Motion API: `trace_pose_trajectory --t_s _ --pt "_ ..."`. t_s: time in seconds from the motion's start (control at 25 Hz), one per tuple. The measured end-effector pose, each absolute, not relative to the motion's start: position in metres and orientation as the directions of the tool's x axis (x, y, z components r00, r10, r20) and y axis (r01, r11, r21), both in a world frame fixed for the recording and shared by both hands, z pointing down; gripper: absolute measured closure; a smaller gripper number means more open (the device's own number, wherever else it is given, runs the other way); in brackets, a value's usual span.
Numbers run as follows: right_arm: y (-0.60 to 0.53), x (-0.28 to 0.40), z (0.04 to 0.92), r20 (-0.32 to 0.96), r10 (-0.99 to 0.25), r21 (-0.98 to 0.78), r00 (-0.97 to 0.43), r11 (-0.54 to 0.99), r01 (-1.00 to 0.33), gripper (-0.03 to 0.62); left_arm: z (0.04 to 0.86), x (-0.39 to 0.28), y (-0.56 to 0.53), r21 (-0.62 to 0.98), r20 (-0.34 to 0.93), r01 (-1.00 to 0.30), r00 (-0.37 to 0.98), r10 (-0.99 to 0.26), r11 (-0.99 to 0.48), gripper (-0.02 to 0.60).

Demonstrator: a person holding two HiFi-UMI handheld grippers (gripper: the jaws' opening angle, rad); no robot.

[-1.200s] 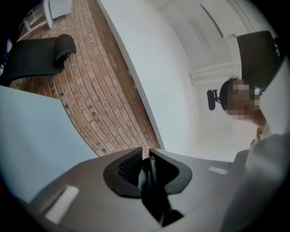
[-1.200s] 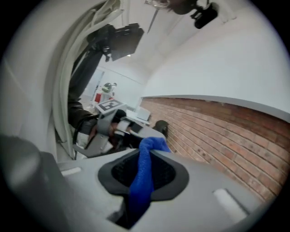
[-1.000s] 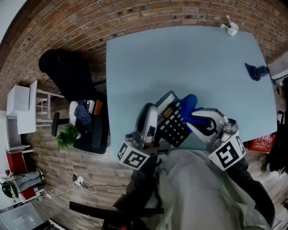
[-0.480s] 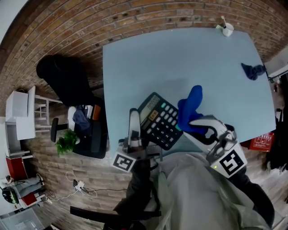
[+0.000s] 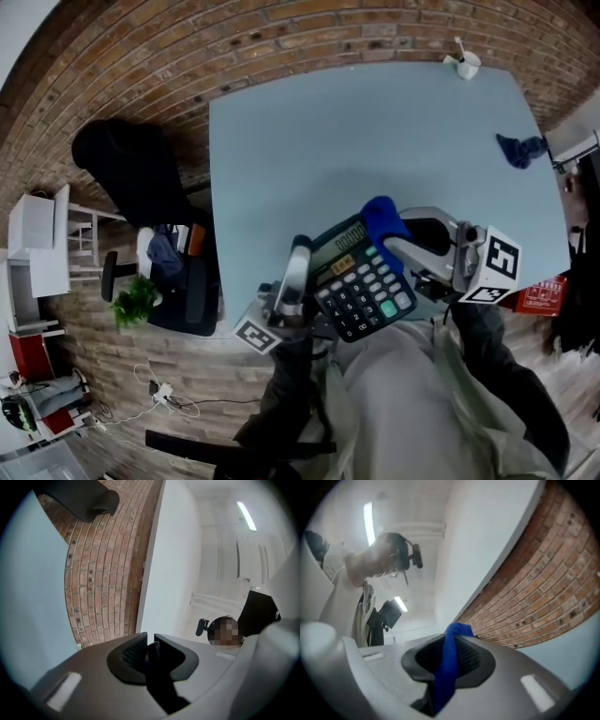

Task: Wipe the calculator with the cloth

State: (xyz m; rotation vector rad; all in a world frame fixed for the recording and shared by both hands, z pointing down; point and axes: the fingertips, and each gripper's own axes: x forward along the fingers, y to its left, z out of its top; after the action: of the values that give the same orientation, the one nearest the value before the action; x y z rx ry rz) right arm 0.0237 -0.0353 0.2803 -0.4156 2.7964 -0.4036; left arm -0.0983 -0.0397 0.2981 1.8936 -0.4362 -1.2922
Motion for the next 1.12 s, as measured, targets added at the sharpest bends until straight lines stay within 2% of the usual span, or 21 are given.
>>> trace_pose_trajectory --t_s 0.12,0.2,0.28,0.4,0.52,0.6,0.68,0.88,1.12 --pt "-0.045 0.026 0.283 -0.282 -0.316 -0.407 -0.906 0.894 -0.186 0.533 0.302 -0.093 -0.039 0.774 -0.615 0.154 0.411 -0.673 -0.614 0.529" --pt "-0.034 0.028 0.288 -0.304 -0.272 -0.456 -0.913 0.883 -0.111 0.533 0.306 -0.104 -0.042 0.785 -0.606 0.138 0.372 -0.703 -0.604 0.531" --pt "-0.014 0.035 0.293 -0.374 -0.202 -0.514 -0.905 0.857 0.021 0.533 0.309 -0.119 -0.045 0.789 -0.608 0.129 0.312 -0.73 -0.601 0.531" --pt "0.016 0.044 0.302 -0.551 -0.144 -0.596 -0.822 0.757 0.267 0.533 0.31 -0.13 -0.047 0.779 -0.626 0.155 0.233 -0.744 -0.607 0.534" --pt "0.023 0.041 0.308 -0.73 -0.19 -0.609 -0.656 0.616 0.5 0.533 0.305 -0.123 -0.048 0.771 -0.637 0.213 0.231 -0.736 -0.6 0.534" --pt "0.017 0.032 0.304 -0.793 -0.225 -0.585 -0.567 0.541 0.604 0.533 0.303 -0.113 -0.05 0.769 -0.637 0.263 0.244 -0.732 -0.582 0.534" --pt "0.007 0.025 0.3 -0.807 -0.248 -0.577 -0.536 0.522 0.628 0.533 0.305 -0.104 -0.05 0.769 -0.635 0.298 0.252 -0.731 -0.565 0.535" --pt "-0.014 0.031 0.295 -0.783 -0.295 -0.602 -0.548 0.579 0.549 0.533 0.309 -0.107 -0.053 0.786 -0.615 0.271 0.251 -0.748 -0.556 0.535" --pt "0.03 -0.008 0.32 -0.726 -0.185 -0.659 -0.662 0.463 0.593 0.533 0.316 -0.112 -0.057 0.803 -0.592 0.255 0.233 -0.771 -0.539 0.534"
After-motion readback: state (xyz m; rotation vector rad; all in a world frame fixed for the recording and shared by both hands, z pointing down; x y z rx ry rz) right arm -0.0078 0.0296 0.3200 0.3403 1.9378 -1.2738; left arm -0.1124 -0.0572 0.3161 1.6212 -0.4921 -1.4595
